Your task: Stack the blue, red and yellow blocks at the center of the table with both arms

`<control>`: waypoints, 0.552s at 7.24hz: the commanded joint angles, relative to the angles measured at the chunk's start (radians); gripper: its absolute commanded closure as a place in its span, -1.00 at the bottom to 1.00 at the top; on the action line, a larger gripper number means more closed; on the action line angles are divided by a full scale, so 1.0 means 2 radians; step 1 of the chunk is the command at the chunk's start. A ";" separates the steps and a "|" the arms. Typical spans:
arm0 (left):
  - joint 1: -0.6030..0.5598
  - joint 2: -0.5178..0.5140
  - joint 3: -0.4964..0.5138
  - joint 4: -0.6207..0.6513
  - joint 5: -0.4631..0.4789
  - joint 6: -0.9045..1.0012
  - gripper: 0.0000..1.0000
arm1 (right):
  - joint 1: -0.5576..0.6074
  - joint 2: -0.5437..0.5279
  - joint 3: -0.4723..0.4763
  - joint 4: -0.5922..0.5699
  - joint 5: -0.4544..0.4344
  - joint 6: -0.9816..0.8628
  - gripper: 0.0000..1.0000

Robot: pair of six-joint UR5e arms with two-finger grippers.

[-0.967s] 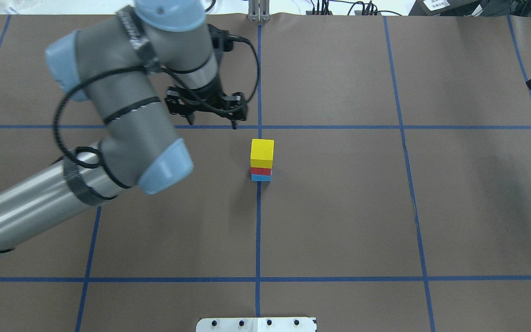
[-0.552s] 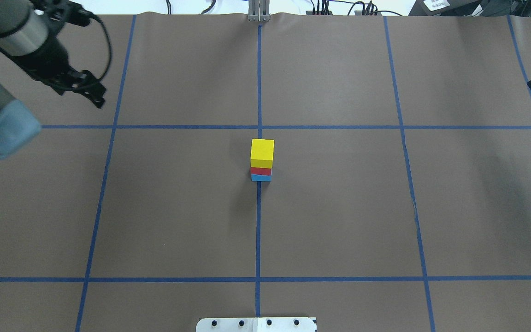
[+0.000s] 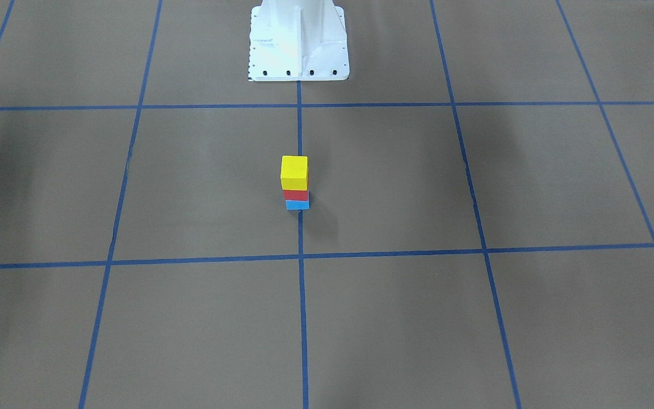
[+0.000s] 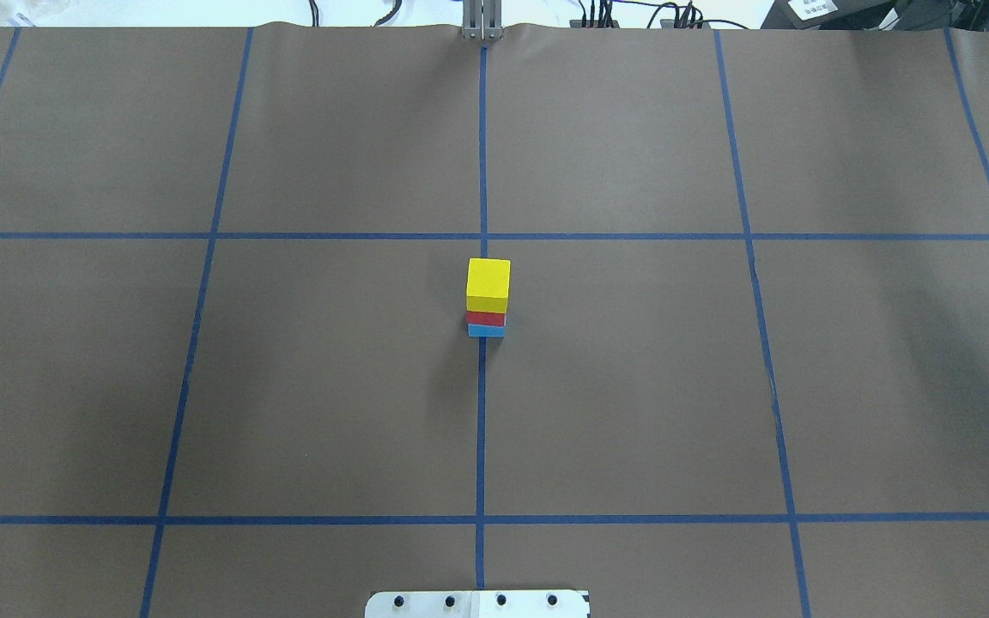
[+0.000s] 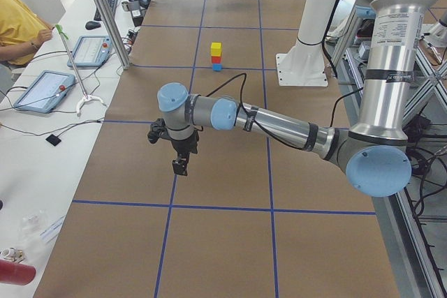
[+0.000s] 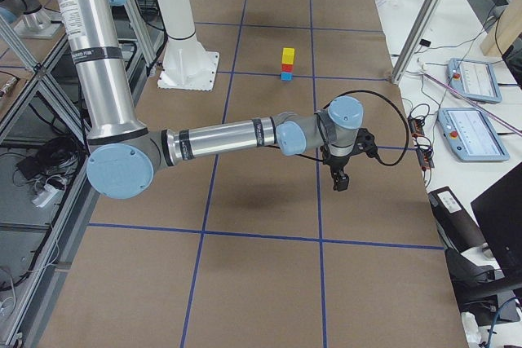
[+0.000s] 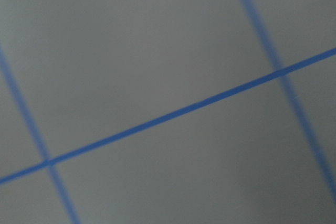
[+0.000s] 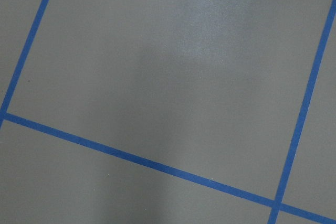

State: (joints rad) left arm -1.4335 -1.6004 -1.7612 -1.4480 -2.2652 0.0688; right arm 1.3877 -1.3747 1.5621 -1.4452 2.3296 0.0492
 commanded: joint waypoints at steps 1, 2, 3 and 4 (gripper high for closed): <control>-0.029 0.071 -0.001 -0.068 -0.006 0.001 -0.99 | 0.006 -0.004 0.001 0.000 0.000 0.000 -0.99; -0.052 0.071 -0.002 -0.065 -0.048 -0.001 -0.99 | 0.009 -0.011 0.002 0.000 -0.002 0.000 -0.99; -0.066 0.070 0.005 -0.067 -0.059 -0.001 -0.99 | 0.016 -0.015 0.001 -0.001 -0.002 0.000 -0.99; -0.069 0.069 -0.002 -0.068 -0.062 0.003 -0.99 | 0.025 -0.017 -0.002 -0.009 -0.001 0.001 -0.98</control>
State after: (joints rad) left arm -1.5507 -1.4634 -1.7592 -1.5790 -2.3673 0.0685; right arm 1.4182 -1.4008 1.5630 -1.4503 2.3262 0.0494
